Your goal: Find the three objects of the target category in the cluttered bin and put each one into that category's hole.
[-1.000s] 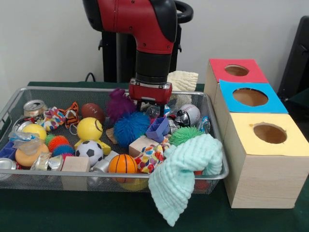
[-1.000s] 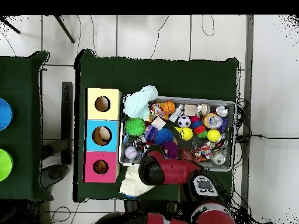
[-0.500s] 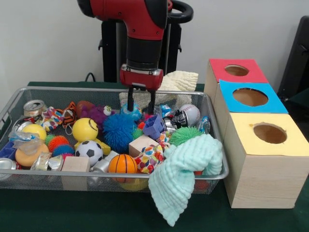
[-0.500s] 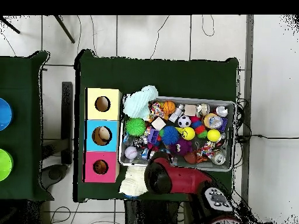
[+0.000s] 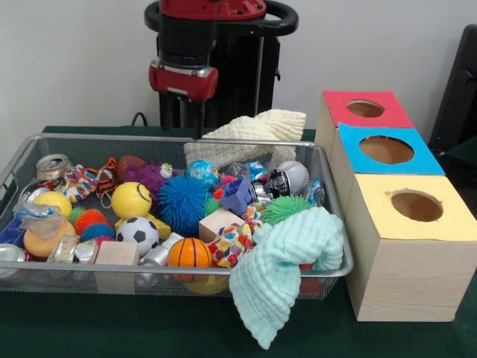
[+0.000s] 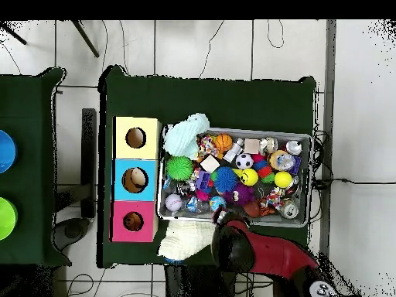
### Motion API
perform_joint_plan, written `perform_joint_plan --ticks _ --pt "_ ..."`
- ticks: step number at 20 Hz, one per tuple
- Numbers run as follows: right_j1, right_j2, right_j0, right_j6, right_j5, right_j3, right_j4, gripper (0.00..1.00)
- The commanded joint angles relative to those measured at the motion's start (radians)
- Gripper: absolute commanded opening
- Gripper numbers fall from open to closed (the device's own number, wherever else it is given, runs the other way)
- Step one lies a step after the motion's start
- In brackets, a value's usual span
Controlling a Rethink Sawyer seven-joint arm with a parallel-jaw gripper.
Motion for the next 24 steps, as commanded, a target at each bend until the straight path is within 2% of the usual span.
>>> perform_joint_plan --ticks 1,3,6,16,24 --pt "-0.140 0.156 -0.107 -0.119 0.167 0.043 -0.064 1.00" --pt "-0.140 0.167 -0.136 -0.129 0.171 0.036 -0.087 1.00" --pt "-0.085 0.181 -0.170 -0.129 0.148 -0.010 -0.136 1.00" --pt "0.024 0.185 -0.188 -0.084 0.108 -0.120 -0.232 1.00" --pt "0.072 0.183 -0.203 -0.060 0.078 -0.155 -0.292 1.00"
